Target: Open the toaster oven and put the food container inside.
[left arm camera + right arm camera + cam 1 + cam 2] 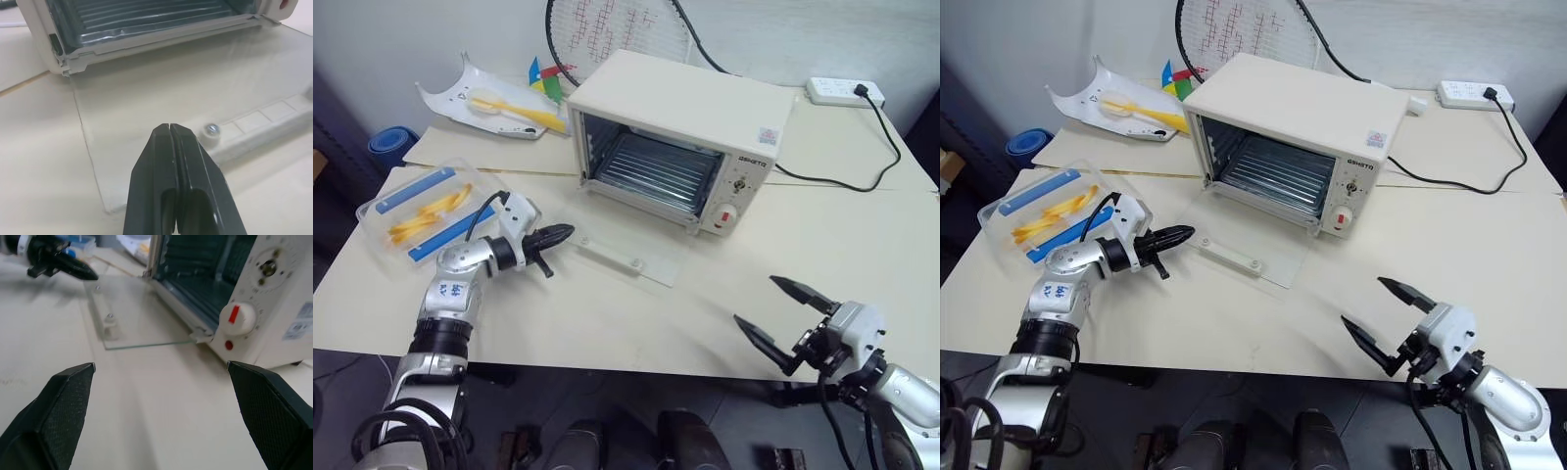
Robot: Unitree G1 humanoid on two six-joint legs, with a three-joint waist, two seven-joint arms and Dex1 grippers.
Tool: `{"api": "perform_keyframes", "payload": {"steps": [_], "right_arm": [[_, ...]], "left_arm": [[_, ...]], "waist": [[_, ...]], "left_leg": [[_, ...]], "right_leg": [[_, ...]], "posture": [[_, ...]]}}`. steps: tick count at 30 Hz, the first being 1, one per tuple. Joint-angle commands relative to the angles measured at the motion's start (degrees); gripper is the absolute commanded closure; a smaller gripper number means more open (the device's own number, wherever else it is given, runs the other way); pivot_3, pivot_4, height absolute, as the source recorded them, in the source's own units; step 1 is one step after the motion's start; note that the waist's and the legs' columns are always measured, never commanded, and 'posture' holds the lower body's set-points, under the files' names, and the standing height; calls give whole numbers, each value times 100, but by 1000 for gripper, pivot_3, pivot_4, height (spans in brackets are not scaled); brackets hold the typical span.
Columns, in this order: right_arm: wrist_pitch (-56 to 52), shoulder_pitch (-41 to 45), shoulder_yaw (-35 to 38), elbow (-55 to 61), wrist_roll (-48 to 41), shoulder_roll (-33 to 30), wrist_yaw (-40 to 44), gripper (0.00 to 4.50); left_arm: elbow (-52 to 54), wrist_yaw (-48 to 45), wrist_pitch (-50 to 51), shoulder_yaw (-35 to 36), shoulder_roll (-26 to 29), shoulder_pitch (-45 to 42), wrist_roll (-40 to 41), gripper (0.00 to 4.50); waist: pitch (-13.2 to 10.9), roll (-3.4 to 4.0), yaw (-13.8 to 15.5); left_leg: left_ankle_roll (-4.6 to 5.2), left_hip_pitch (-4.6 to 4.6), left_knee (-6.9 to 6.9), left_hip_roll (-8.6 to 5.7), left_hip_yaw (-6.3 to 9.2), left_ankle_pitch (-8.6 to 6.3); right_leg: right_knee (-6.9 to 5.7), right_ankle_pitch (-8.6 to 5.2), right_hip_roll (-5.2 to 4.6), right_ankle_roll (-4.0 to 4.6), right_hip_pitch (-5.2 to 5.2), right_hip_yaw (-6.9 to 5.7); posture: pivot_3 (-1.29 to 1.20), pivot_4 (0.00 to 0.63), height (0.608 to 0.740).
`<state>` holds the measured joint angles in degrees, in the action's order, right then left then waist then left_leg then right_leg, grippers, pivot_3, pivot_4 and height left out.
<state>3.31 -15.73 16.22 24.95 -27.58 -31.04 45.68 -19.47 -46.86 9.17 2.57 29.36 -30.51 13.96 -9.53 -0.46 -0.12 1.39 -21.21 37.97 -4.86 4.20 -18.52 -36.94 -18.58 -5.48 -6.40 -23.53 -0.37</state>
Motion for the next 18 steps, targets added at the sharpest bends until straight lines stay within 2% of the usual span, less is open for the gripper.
{"api": "perform_keyframes", "payload": {"steps": [1, 3, 6, 12, 15, 18], "right_arm": [[-111, 341, -103, 181, -452, 32, 118, 0], [-188, 629, -240, 162, -616, 100, 142, 0], [-223, 1250, -624, 76, -609, 231, 182, 0], [-213, 1769, -1134, -124, -629, 418, 457, 0], [-122, 1942, -1296, -232, -600, 507, 633, 0], [-33, 2046, -1397, -298, -563, 559, 768, 0]], "left_arm": [[670, 243, 122, 316, 71, 441, 136, 4471], [1063, 334, 185, 562, 75, 773, 325, 4471], [2053, 671, 280, 1751, -21, 1748, 1154, 3922], [3432, 1424, 752, 3436, -241, 3689, 2018, 2085], [3543, 2006, 897, 4365, -571, 4407, 2453, 1149], [3468, 2495, 1132, 4978, -774, 4856, 2817, 209]], "waist": [[0, 0, 8], [0, 1, -10], [0, 0, -44], [0, 2, 8], [-1, 1, 38], [0, -1, 91]], "left_leg": [[0, 0, 0, 0, 1, 0], [0, 1, 0, 1, -1, 0], [-4, 1, -1, 9, -4, -2], [-3, 4, -1, 16, 0, -12], [3, 6, 0, 15, 1, -15], [5, 7, 2, 15, 2, -18]], "right_leg": [[1, 0, 0, 0, 0, -2], [3, 0, 1, 0, 0, 1], [4, 0, 6, 0, -4, 5], [16, -2, 10, 4, 2, 9], [29, -2, 9, 4, 12, 9], [39, -2, 10, 4, 17, 6]], "posture": [[0, 150, 740], [0, 150, 740], [0, 150, 740], [0, 150, 740], [0, 150, 740], [0, 150, 740]]}}
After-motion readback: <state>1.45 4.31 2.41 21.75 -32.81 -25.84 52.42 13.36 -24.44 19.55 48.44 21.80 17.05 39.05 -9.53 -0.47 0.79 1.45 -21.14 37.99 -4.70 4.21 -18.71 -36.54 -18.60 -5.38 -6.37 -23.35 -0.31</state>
